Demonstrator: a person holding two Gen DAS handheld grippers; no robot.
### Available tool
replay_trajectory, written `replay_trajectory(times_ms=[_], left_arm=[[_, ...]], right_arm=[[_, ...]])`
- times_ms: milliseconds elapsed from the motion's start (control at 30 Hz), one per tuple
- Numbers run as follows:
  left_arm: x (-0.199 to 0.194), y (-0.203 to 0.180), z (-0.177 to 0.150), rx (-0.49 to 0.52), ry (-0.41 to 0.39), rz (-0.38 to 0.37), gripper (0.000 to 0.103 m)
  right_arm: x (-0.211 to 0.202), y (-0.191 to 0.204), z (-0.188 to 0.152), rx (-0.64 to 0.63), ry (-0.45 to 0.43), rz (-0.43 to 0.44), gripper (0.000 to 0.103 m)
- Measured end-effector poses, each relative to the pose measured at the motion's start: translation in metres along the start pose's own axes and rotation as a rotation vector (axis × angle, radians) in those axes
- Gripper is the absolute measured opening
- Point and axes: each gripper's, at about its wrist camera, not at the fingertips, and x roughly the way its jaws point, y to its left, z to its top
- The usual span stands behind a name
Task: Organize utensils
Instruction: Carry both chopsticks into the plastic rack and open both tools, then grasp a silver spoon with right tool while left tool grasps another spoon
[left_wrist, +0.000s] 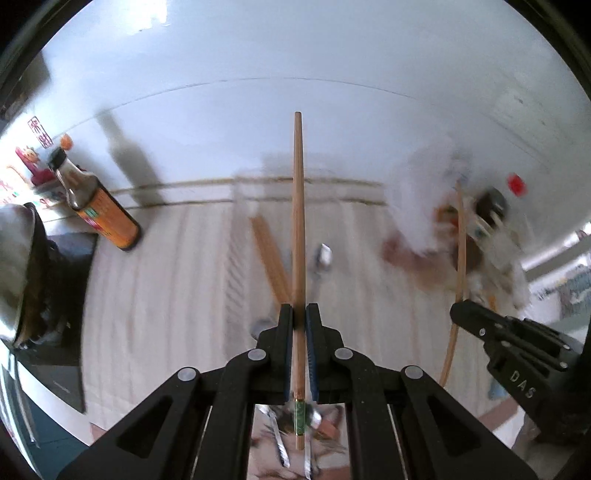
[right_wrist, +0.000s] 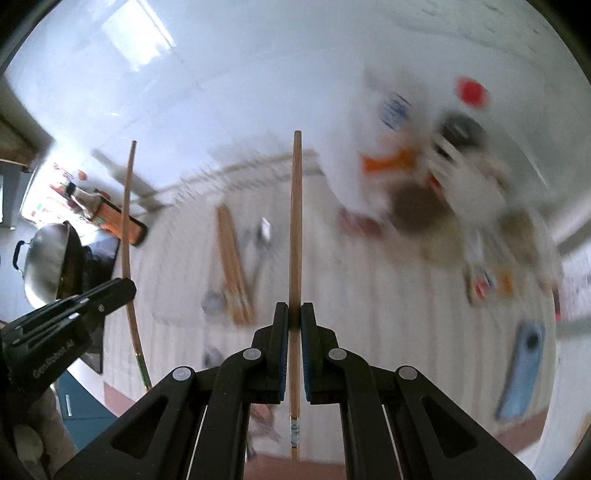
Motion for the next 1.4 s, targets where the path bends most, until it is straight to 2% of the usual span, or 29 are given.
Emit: replay_trajectory(times_ms=[233,333,467,633,700,767,800,833,867,933,1000,1033,1067,1167,1267,1333,1400], left_arm=[[0.055,0.03,0.042,-0.013,0.122,0.033,0.005],[0.081,0.037,0.049,-0.009,0.168,0.053,0.005],[0.095,0.04,0.052,0.01,0.195,0.079,0.008],[0.087,0.045,0.046,0.009,0.16,0.098,0.01],[0.077,0.049,0.039,-0.005,0.125,0.127,0.016],[0.07,0.051,0.03,-0.001,0.093,0.196,0.037],[0.064,0.052,0.023,0.003,0.069,0.244,0.044],[0.058,0.055,0.015,-0.01,0.057,0.251,0.056],[0.053,0.057,0.007,-0.026,0.039,0.25,0.064],[0.042,0.063,-0.01,-0.054,-0.009,0.271,0.068],[0.032,0.067,-0.024,-0.066,-0.066,0.288,0.084],[0.026,0.069,-0.032,-0.07,-0.096,0.289,0.098],[0.022,0.07,-0.038,-0.072,-0.121,0.286,0.103],[0.018,0.077,-0.064,-0.092,-0.137,0.302,0.103],[0.028,0.089,-0.092,-0.137,-0.094,0.3,0.103],[0.04,0.096,-0.114,-0.15,-0.043,0.319,0.103],[0.052,0.102,-0.135,-0.154,0.012,0.379,0.103]], right_arm=[[0.063,0.048,0.071,-0.036,0.06,0.005,0.007],[0.088,0.058,0.081,-0.042,0.085,-0.018,0.007],[0.117,0.066,0.088,-0.043,0.116,-0.048,0.007],[0.127,0.059,0.084,-0.022,0.125,-0.095,0.015],[0.121,0.056,0.079,-0.023,0.111,-0.114,0.015],[0.113,0.053,0.07,-0.022,0.097,-0.124,0.015],[0.109,0.052,0.066,-0.021,0.086,-0.127,0.016],[0.104,0.051,0.063,-0.018,0.076,-0.131,0.021],[0.097,0.049,0.06,-0.011,0.065,-0.129,0.025],[0.087,0.047,0.05,0.002,0.045,-0.115,0.04],[0.075,0.045,0.036,-0.005,0.016,-0.123,0.047],[0.072,0.045,0.032,-0.008,0.005,-0.124,0.05],[0.066,0.045,0.024,-0.01,-0.011,-0.126,0.051],[0.053,0.045,-0.007,-0.015,-0.059,-0.11,0.063],[0.053,0.045,-0.04,-0.012,-0.056,-0.1,0.064],[0.06,0.044,-0.064,-0.009,-0.022,-0.092,0.064],[0.078,0.046,-0.091,-0.02,0.051,-0.086,0.064]])
